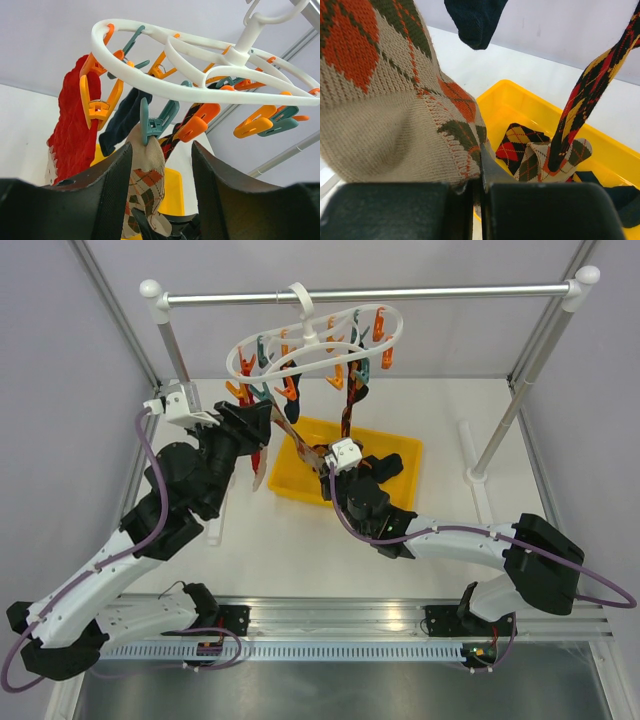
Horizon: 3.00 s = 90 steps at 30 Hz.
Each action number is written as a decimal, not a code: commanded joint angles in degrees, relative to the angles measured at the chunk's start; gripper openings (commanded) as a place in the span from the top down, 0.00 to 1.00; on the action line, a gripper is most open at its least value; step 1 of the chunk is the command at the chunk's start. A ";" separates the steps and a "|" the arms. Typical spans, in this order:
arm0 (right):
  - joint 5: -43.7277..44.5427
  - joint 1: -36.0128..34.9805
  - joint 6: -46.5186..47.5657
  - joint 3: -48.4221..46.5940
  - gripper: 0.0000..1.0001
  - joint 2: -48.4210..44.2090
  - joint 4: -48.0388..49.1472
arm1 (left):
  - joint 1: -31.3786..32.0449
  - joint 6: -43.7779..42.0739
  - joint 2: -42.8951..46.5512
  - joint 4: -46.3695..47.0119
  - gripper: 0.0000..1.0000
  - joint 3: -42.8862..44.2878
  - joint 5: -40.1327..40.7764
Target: Remove the socks clipped to the hanger
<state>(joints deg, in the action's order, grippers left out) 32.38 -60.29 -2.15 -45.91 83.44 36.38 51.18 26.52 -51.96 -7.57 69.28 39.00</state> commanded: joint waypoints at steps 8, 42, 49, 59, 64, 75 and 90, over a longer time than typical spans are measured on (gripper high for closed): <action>0.75 -0.53 0.13 -2.25 0.99 -0.38 0.53 | -0.03 -3.76 -4.46 0.37 0.44 6.40 2.22; 0.75 -0.53 0.04 -1.99 0.99 -1.88 -1.05 | -0.90 -11.67 -11.75 5.11 0.54 10.79 6.79; 0.75 -0.62 0.13 -1.73 0.99 -2.14 -1.14 | -0.90 -12.20 -12.11 5.38 0.72 10.62 6.26; 2.34 1.57 -2.50 -2.69 0.99 -3.89 -5.70 | -0.91 -12.72 -12.28 5.55 0.98 10.53 4.68; 1.63 4.56 -4.09 -4.35 0.99 -7.67 -10.17 | -0.90 -12.55 -12.46 5.55 0.98 10.35 4.33; -0.73 16.51 -9.70 -0.94 0.99 -15.58 -14.14 | -0.99 -11.76 -12.99 5.55 0.98 10.53 2.74; -5.22 23.03 -13.05 0.65 0.99 -8.66 -10.81 | -0.99 -11.32 -12.99 5.20 0.98 10.27 1.95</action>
<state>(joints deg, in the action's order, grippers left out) 29.10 -37.36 -13.58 -44.38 71.31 22.74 50.48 16.16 -65.10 -3.09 77.95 41.82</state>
